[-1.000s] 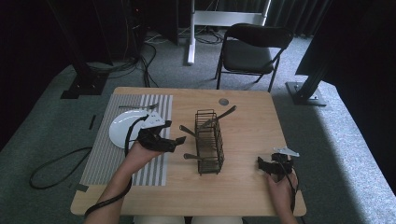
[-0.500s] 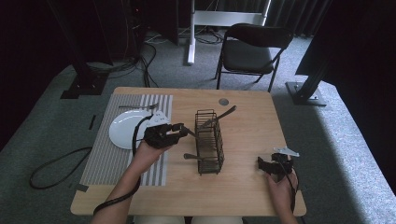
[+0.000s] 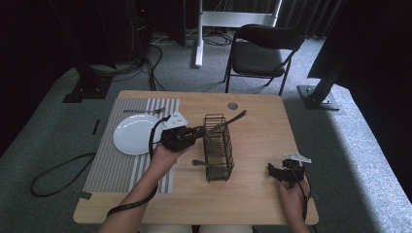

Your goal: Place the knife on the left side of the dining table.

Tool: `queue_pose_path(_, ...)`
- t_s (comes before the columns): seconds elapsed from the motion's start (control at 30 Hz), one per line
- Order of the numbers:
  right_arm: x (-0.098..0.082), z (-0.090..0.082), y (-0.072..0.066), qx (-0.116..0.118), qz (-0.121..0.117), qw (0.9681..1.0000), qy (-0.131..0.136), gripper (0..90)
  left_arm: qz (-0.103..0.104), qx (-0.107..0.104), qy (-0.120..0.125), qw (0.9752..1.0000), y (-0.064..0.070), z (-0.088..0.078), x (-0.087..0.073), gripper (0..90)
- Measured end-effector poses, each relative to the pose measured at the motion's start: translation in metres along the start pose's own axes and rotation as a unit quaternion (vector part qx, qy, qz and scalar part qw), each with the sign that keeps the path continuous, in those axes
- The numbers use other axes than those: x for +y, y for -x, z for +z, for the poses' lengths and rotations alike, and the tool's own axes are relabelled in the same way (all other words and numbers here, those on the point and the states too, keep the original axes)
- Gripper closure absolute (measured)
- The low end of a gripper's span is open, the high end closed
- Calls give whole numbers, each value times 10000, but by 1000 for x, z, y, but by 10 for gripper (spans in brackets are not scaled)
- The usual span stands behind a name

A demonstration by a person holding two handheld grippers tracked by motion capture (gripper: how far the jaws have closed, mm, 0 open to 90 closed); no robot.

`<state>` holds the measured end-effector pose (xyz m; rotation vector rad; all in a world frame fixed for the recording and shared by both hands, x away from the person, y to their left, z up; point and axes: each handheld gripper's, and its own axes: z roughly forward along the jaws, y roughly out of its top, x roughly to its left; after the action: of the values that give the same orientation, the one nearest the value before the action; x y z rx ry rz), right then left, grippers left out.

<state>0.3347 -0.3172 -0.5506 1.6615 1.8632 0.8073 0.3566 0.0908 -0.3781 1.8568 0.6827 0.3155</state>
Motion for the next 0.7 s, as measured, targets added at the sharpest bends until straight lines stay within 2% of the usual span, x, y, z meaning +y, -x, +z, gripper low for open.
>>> queue_pose_path(0.03, 0, 0, 0, -4, -14, 10000, 10, 115, 94, -18, 12, 10000, 2, 5, 2, 833)
queue_pose_path(0.07, 0, 0, 0, -4, -14, 10000, 10, 115, 94, -18, 12, 10000, 2, 5, 2, 833)
queue_pose_path(0.13, 0, 0, 0, -2, -6, 10000, 5, 116, 272, -110, 125, 9995, 3, 14, 8, 835)
queue_pose_path(0.33, 0, 0, 0, -4, -4, 10000, 12, 116, 486, -287, 337, 9978, 2, 23, 10, 835)
queue_pose_path(0.47, 0, 0, 0, -3, -3, 10000, 10, 116, 460, -407, 738, 9954, -3, 31, 5, 836)
queue_pose_path(0.5, 0, 0, 0, -1, -6, 10000, 8, 116, 439, -450, 899, 9940, -5, 35, 3, 836)
queue_pose_path(0.6, 0, 0, 0, -1, -4, 10000, 11, 116, 417, -490, 993, 9930, -6, 38, 2, 836)
queue_pose_path(0.67, 0, 0, 0, -1, -6, 10000, 9, 116, 495, -491, 1134, 9911, -4, 43, 1, 836)
queue_pose_path(0.7, 0, 0, 0, -1, -6, 10000, 9, 116, 495, -491, 1134, 9911, -4, 43, 1, 836)
